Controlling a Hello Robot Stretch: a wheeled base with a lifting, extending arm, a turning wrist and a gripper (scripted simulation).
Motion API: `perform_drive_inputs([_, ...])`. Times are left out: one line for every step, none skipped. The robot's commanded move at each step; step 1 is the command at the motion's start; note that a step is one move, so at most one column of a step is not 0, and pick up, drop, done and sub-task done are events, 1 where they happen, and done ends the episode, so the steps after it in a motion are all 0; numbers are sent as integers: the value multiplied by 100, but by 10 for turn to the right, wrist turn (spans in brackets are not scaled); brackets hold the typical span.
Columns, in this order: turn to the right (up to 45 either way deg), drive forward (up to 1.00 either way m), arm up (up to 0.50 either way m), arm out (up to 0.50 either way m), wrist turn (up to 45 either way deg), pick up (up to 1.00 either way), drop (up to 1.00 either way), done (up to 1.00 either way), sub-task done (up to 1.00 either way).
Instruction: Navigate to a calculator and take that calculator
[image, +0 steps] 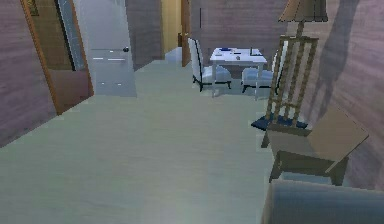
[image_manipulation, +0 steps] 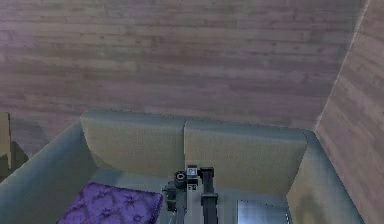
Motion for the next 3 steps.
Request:
perform_drive_inputs([0,0,0,0,450,0,0,0,0])
perform_drive_inputs([0,0,0,0,450,0,0,0,0])
perform_drive_inputs([0,0,0,0,450,0,0,0,0])
